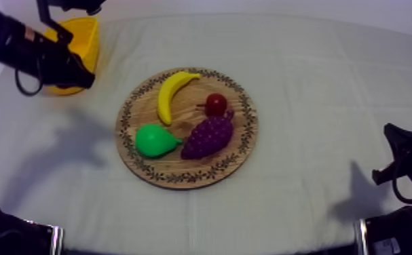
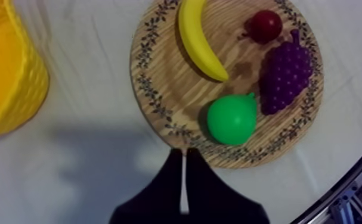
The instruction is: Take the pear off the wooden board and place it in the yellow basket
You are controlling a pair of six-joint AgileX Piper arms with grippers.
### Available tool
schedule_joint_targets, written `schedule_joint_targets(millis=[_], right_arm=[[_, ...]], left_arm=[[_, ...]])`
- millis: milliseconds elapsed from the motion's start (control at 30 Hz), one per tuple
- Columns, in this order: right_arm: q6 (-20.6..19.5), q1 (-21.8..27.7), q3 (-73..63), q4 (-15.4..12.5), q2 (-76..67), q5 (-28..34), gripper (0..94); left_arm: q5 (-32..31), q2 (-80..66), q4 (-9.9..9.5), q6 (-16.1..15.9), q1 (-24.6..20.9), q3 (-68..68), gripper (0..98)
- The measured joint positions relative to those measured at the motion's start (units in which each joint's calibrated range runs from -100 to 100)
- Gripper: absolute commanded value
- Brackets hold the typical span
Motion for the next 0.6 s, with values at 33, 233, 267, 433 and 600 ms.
schedule_joint_targets(millis=[33, 233, 267, 433, 600], right_arm=[[0.0, 0.0, 0.0, 0.0, 0.0, 0.0, 0.4], [0.0, 0.0, 0.0, 0.0, 0.0, 0.0, 0.4], [0.0, 0.0, 0.0, 0.0, 0.0, 0.0, 0.4], [0.0, 0.0, 0.0, 0.0, 0.0, 0.0, 0.4], [0.0, 0.0, 0.0, 0.0, 0.0, 0.0, 0.4]], left_arm=[[0.9, 1.7, 0.03, -0.3, -0.4, -2.1, 0.0], [4.8, 9.6, -0.11, -1.7, -1.2, -11.4, 0.0], [5.0, 10.3, -0.01, -2.0, -0.9, -12.2, 0.0], [4.9, 13.5, 0.25, -5.3, 1.3, -13.4, 0.0], [5.4, 14.7, 0.81, -11.3, 2.8, -12.6, 0.0]])
